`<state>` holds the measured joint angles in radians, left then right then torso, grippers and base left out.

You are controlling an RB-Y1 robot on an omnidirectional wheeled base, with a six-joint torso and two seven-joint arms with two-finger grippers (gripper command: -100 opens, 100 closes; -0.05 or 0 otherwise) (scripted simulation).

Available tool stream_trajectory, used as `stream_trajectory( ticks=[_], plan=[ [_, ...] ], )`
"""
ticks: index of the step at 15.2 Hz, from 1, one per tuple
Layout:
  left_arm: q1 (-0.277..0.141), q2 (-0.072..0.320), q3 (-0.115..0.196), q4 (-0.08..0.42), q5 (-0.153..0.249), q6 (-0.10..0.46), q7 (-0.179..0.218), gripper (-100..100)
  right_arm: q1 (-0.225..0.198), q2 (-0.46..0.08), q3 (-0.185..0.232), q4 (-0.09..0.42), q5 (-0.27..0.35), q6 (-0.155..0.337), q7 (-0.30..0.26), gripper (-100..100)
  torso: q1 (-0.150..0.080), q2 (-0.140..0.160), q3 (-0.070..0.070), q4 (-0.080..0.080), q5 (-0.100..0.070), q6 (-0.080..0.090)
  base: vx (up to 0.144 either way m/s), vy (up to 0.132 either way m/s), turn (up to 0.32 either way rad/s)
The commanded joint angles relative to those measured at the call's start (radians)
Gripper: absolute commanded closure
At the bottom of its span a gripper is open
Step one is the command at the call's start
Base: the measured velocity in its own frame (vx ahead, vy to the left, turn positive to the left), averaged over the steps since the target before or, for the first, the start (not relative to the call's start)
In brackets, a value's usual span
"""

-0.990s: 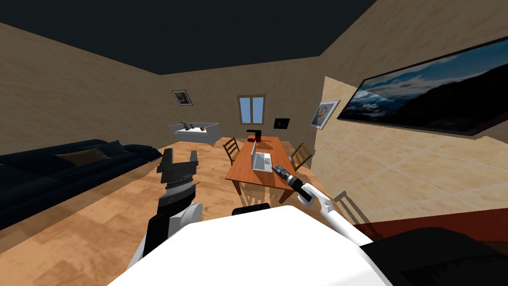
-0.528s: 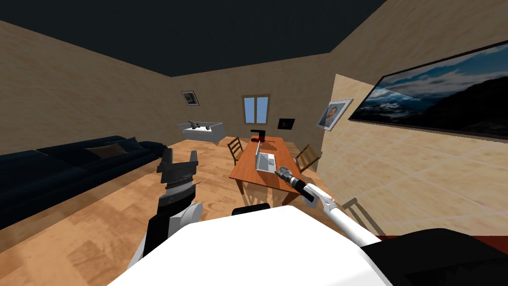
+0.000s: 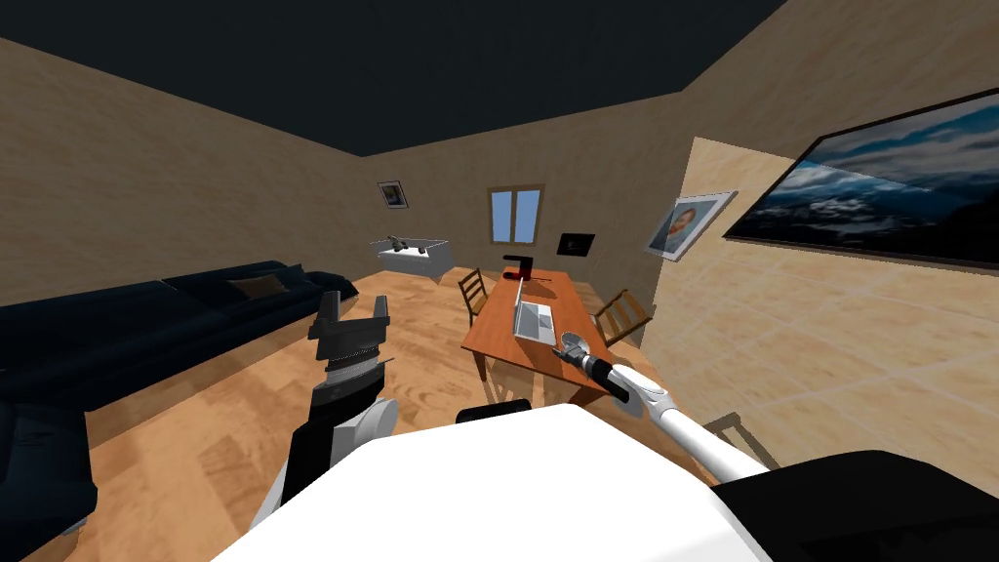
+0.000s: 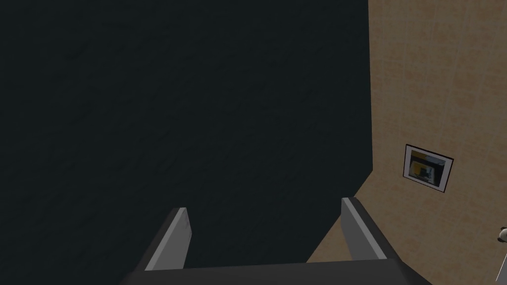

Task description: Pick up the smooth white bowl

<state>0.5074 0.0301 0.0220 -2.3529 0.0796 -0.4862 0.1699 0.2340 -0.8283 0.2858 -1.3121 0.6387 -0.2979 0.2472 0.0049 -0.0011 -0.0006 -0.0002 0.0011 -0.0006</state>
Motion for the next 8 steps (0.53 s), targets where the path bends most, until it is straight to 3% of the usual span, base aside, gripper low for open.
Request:
stream_trajectory(
  ticks=[1, 3, 6, 8],
  plan=[
    [0.0, 0.0, 0.0, 0.0, 0.0, 0.0, 0.0, 0, -0.015, -0.017, 0.018, 0.05, 0.027, 0.006, 0.005, -100, 0.0, 0.0, 0.0, 0.0, 0.0, 0.0, 0.032, 0.063, 0.151],
    [0.0, 0.0, 0.0, 0.0, 0.0, 0.0, 0.0, 0, -0.024, -0.039, 0.036, 0.086, 0.059, 0.014, 0.01, -100, -0.001, 0.0, 0.0, 0.0, 0.0, 0.001, 0.019, 0.045, 0.07],
    [0.0, 0.0, 0.0, 0.0, 0.0, 0.0, 0.0, 0, -0.024, -0.039, 0.036, 0.108, 0.059, 0.014, 0.01, -100, -0.001, 0.001, 0.001, 0.0, 0.0, 0.001, 0.011, 0.034, 0.056],
    [0.0, 0.0, 0.0, 0.0, 0.0, 0.0, 0.0, 0, -0.033, -0.058, 0.055, 0.156, 0.09, 0.021, 0.015, -100, -0.002, 0.001, 0.001, 0.0, 0.0, 0.0, 0.019, 0.039, 0.128]
  ],
)
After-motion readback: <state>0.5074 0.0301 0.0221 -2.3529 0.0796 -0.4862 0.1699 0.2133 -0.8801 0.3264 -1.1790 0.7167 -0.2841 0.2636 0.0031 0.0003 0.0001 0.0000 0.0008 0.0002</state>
